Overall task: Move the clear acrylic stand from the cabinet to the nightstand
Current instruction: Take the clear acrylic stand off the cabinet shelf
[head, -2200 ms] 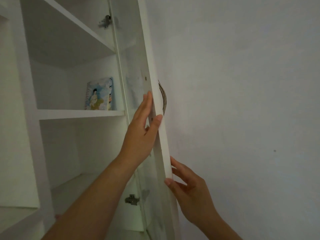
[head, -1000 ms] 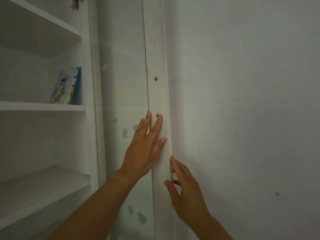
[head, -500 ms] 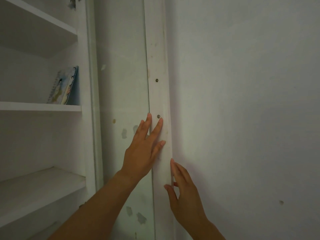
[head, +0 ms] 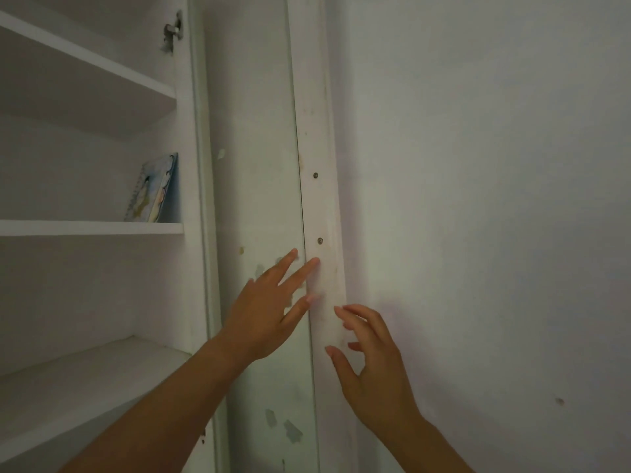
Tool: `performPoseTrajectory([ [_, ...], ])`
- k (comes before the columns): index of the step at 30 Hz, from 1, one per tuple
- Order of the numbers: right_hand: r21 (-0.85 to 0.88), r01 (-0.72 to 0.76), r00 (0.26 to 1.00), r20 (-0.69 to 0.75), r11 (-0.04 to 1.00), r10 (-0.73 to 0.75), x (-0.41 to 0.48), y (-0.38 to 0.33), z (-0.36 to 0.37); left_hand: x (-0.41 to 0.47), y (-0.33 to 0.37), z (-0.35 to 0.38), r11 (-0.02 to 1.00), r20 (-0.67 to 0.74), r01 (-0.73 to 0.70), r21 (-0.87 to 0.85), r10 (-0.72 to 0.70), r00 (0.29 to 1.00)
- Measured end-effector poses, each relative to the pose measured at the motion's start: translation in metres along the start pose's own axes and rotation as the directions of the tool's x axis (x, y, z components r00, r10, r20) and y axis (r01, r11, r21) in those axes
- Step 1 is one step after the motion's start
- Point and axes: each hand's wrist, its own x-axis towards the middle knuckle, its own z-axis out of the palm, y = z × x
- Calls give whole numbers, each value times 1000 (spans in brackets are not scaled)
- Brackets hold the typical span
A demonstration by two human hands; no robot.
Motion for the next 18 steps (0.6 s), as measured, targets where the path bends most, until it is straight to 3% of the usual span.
performPoseTrajectory([
  [4, 112, 17, 999, 46, 994, -22, 10, -19, 7, -17, -8, -24, 999, 43, 48, 24, -49, 998],
  [10, 133, 78, 983, 153, 988, -98, 22, -37, 46, -43, -35, -67, 993, 71, 99, 60, -103, 992],
  [18, 231, 112, 962, 217, 967, -164, 54, -86, 117, -71, -100, -137, 956, 33, 128, 264, -142, 989],
])
